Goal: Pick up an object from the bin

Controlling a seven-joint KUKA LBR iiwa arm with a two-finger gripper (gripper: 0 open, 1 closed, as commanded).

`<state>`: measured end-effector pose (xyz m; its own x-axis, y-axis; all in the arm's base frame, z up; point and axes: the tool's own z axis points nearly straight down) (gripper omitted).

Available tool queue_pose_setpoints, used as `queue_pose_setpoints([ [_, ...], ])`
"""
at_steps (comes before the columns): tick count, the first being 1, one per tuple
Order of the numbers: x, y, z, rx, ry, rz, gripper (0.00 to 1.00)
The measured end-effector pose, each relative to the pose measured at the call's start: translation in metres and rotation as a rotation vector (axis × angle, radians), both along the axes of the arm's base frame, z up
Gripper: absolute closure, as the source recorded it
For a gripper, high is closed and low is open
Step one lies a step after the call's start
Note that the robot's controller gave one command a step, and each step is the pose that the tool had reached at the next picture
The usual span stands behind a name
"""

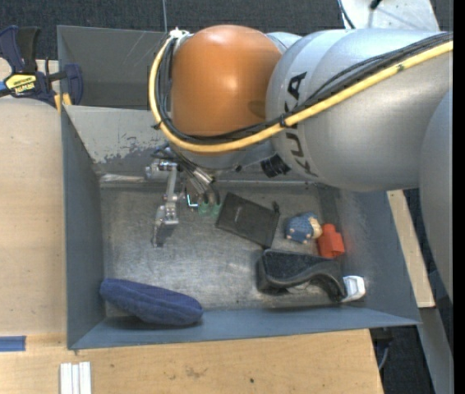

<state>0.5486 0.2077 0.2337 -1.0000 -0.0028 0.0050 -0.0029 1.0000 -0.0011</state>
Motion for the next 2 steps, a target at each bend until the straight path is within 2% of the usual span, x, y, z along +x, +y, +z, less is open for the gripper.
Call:
queue_pose_setpoints([
  [1,-0.061,0.009,-0.097,-0.001,0.003,-0.031,0.0],
  [2,-0.057,-0.019,-0.145,0.018,-0.031,-0.145,0.0],
])
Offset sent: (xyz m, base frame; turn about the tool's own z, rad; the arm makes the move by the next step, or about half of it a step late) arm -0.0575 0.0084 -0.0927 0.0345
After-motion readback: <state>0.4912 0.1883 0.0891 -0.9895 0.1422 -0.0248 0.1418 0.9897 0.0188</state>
